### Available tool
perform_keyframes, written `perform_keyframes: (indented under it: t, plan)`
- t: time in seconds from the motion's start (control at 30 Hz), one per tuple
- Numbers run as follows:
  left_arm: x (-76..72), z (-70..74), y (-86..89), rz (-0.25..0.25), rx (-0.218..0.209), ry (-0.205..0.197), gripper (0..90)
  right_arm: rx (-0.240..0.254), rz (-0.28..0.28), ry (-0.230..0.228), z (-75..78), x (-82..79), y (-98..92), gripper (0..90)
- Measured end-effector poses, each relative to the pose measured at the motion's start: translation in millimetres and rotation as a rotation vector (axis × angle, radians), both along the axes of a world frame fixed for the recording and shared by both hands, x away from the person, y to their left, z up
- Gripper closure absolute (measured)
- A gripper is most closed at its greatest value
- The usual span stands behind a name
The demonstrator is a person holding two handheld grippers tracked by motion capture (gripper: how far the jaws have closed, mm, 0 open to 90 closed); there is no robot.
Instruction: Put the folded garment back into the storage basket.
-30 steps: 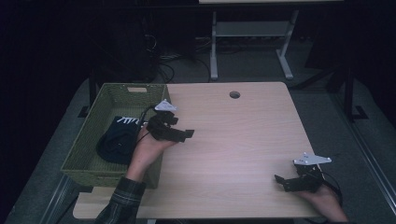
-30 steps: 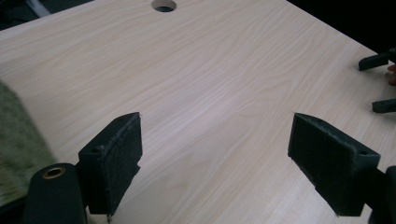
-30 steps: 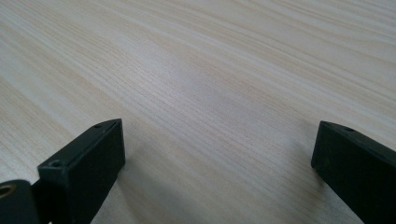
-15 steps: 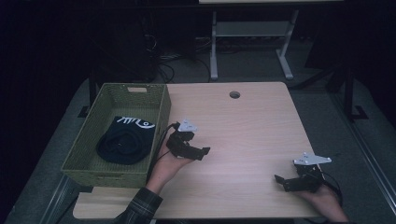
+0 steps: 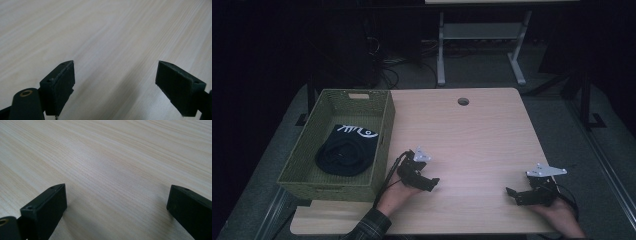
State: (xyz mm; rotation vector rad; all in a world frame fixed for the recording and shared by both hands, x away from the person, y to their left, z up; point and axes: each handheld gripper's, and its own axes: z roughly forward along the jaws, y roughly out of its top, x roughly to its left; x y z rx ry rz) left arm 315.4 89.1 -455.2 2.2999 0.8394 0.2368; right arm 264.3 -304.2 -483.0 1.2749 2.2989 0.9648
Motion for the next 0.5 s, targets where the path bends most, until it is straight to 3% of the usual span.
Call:
perform_keyframes:
  t: [0.1, 0.23, 0.5]
  plan:
    - [-1.1, -4.3, -0.6, -0.001, 0.006, 0.008, 14.4, 0.000, 0.000, 0.000, 0.0, 0.0, 0.0, 2.4]
    - [-1.1, -9.5, -0.6, -0.007, 0.046, 0.018, 14.3, 0.000, 0.000, 0.000, 0.0, 0.0, 0.0, 2.4]
    - [-3.6, -12.3, -0.1, -0.019, 0.055, -0.016, 12.6, -0.001, 0.002, -0.001, -0.1, -0.5, -0.1, 2.4]
